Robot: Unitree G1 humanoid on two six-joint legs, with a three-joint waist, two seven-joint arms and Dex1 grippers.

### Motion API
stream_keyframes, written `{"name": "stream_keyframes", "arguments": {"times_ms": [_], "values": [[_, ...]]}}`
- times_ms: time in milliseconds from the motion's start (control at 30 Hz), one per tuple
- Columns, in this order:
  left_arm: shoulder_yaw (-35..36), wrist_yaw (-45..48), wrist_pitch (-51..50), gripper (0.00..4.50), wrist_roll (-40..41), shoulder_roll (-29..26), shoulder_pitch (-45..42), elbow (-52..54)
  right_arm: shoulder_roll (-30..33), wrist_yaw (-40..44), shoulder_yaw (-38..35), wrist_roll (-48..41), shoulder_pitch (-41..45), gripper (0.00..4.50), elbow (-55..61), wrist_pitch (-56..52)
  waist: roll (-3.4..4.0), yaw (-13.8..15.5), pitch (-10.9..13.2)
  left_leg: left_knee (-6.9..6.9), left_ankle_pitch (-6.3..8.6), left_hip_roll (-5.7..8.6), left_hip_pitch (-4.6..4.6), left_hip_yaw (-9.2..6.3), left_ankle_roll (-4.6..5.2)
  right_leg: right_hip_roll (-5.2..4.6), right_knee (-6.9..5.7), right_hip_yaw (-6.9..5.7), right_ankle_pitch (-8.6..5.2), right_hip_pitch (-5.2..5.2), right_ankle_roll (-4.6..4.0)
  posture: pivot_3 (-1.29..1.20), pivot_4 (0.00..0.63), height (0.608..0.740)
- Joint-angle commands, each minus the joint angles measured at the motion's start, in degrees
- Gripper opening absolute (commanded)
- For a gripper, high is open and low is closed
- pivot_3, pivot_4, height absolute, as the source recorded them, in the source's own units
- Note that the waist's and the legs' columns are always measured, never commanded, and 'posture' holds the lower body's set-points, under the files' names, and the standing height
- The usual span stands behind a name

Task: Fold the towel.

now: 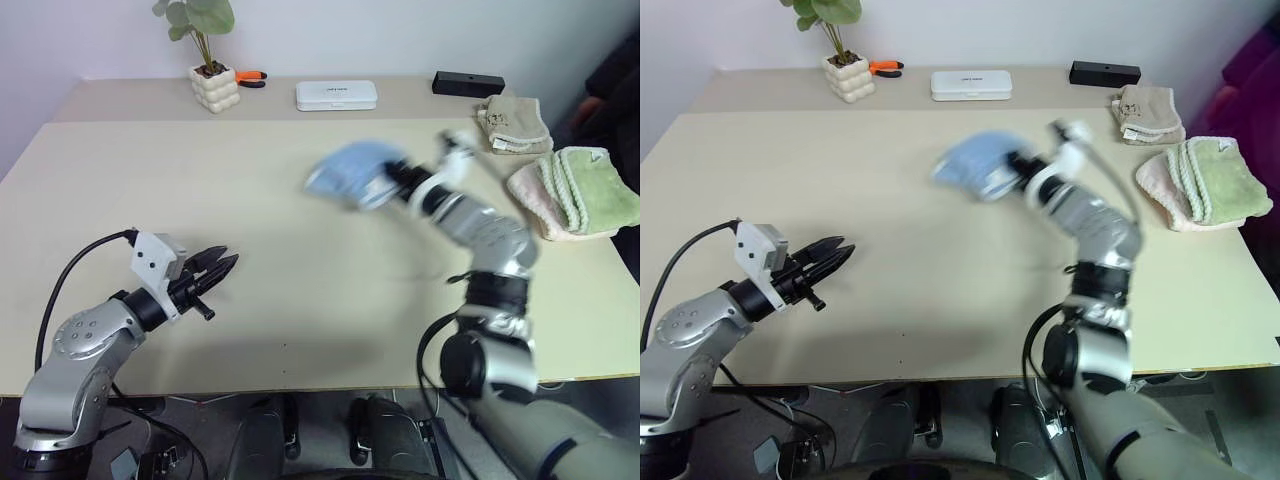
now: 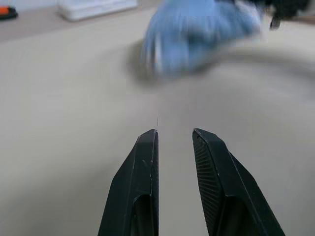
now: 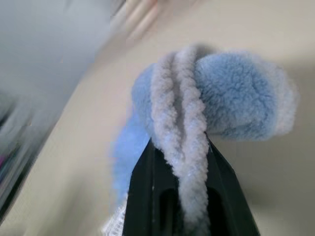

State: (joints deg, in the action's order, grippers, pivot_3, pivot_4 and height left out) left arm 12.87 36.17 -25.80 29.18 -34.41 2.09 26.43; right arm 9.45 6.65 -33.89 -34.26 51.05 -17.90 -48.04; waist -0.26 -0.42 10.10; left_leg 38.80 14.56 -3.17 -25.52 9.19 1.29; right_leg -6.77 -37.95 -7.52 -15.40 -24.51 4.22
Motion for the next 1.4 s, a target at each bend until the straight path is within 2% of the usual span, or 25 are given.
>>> {"name": "stream_keyframes", "arguments": {"times_ms": [33, 133, 233, 433, 467, 500, 567, 700, 733, 900, 1033, 1133, 1233, 1400], "values": [[-2.95, -0.02, 0.67, 1.05, -0.75, 1.33, -3.68, -1.06, 3.74, -7.12, -7.83, -1.49, 0.4, 0.03, -4.82, 7.11, -0.05, -0.39, -0.03, 0.0, 0.01, 0.02, 0.0, 0.0, 0.02, -0.01, 0.02, 0.0, -0.03, 0.02, 0.04, 0.0, 0.15, 0.74], [-4.69, -0.01, 0.76, 1.05, -1.15, 2.24, -6.08, -2.18, 5.47, -11.24, -11.07, -2.51, -1.63, 0.03, -6.53, 7.58, -0.05, -1.06, -0.03, -0.12, -0.02, 0.0, 0.09, 0.08, 0.0, 0.02, 0.05, 0.04, -0.06, 0.04, 0.11, 0.0, 0.15, 0.74], [-5.57, 0.26, 0.62, 1.05, -1.3, 2.7, -6.82, -2.62, 5.57, -13.58, -11.34, -3.3, -3.88, 0.03, -5.82, 6.13, 0.07, -2.16, 0.04, -0.48, -0.17, 0.03, 0.23, 0.12, -0.2, 0.04, 0.04, 0.12, -0.05, 0.0, 0.1, 0.0, 0.15, 0.74], [-7.46, 0.71, 0.78, 1.05, -2.16, 3.01, -6.58, -2.66, 4.42, -19.2, -11.95, -6.06, -8.82, 0.03, -1.57, 2.58, 0.12, -2.1, 0.05, -0.66, -0.28, 0.05, 0.38, 0.11, -0.35, 0.07, -0.06, 0.23, -0.05, -0.04, 0.1, 0.0, 0.15, 0.74], [-7.52, 0.7, 0.83, 1.05, -2.24, 3.08, -6.55, -2.7, 4.25, -19.47, -12.02, -6.99, -9.25, 0.55, -0.4, 2.17, 0.12, -2.08, 0.05, -0.66, -0.28, 0.06, 0.38, 0.11, -0.34, 0.06, -0.06, 0.24, -0.05, -0.03, 0.1, 0.0, 0.15, 0.74], [-7.55, 0.71, 0.87, 1.05, -2.32, 3.15, -6.49, -2.75, 4.13, -19.52, -11.93, -7.7, -9.7, 0.71, 0.8, 1.95, 0.12, -2.05, 0.05, -0.66, -0.28, 0.06, 0.38, 0.1, -0.33, 0.05, -0.05, 0.24, -0.05, -0.02, 0.09, 0.0, 0.15, 0.74], [-7.66, 0.63, 0.84, 1.05, -2.5, 3.38, -6.34, -2.65, 4.43, -19.26, -11.19, -8.44, -10.71, 1.52, 2.83, 1.57, 0.12, -1.95, 0.05, -0.66, -0.27, 0.06, 0.38, 0.09, -0.32, 0.05, -0.04, 0.24, -0.06, -0.02, 0.09, 0.0, 0.15, 0.74], [-6.84, -0.54, 1.23, 1.05, -3.27, 3.87, -6.09, -2.96, 7.66, -17.39, -7.09, -5.77, -14.66, 3.66, 8.81, 2.41, 0.13, -1.89, 0.05, -0.66, -0.26, 0.09, 0.36, 0.09, -0.29, 0.02, -0.03, 0.24, -0.06, -0.02, 0.1, 0.0, 0.15, 0.74], [-5.92, -1.22, 2.06, 1.05, -3.92, 3.92, -5.96, -3.73, 9.08, -16.61, -5.63, -4.42, -16.3, 4.07, 11.31, 3.24, 0.14, -1.8, 0.06, -0.66, -0.26, 0.09, 0.36, 0.09, -0.29, 0.01, -0.02, 0.24, -0.06, -0.02, 0.1, 0.0, 0.15, 0.74], [-4.05, -6.28, 6.48, 1.05, -9.46, 4.75, -5.88, -7.71, 16.42, -10.49, 1.84, 1.59, -20.28, 4.07, 16.2, 6.88, 0.14, -1.97, 0.06, -0.66, -0.24, 0.12, 0.36, 0.07, -0.27, -0.01, -0.02, 0.25, -0.06, -0.02, 0.1, 0.0, 0.15, 0.74], [-0.46, -8.32, 8.98, 1.05, -10.56, 4.85, -4.55, -9.3, 23.4, 2.46, 14.03, 8.43, -21.62, 4.07, 19.34, 13.75, 0.14, -2.3, 0.06, -0.67, -0.24, 0.1, 0.4, 0.09, -0.26, 0.02, -0.03, 0.28, -0.06, -0.02, 0.1, 0.0, 0.15, 0.74], [1.12, -8.46, 9.02, 1.05, -10.14, 4.52, -3.52, -8.34, 25.36, 12.18, 19.09, 7.92, -21.4, 4.07, 20.76, 15.82, 0.14, -2.08, 0.06, -0.69, -0.24, 0.0, 0.42, 0.09, -0.27, 0.09, -0.02, 0.28, -0.06, -0.04, 0.1, 0.0, 0.15, 0.74], [4.12, -6.7, 9.57, 1.05, -9.19, 3.22, -0.71, -7.26, 27.76, 24.64, 28.41, 10.73, -22.97, 4.07, 23.11, 20.53, 0.13, -1.92, 0.06, -0.68, -0.23, 0.03, 0.41, 0.1, -0.25, 0.05, -0.01, 0.26, -0.06, -0.02, 0.1, 0.0, 0.15, 0.74], [7.45, -5.92, 8.92, 1.05, -7.45, 2.3, 3.27, -4.2, 27.59, 32.99, 34.18, 13.8, -22.7, 4.07, 19.17, 24.92, 0.06, -1.13, 0.09, -0.64, -0.18, 0.11, 0.39, 0.09, -0.17, -0.05, 0.09, 0.22, -0.06, 0.04, 0.1, 0.0, 0.15, 0.74]]}}
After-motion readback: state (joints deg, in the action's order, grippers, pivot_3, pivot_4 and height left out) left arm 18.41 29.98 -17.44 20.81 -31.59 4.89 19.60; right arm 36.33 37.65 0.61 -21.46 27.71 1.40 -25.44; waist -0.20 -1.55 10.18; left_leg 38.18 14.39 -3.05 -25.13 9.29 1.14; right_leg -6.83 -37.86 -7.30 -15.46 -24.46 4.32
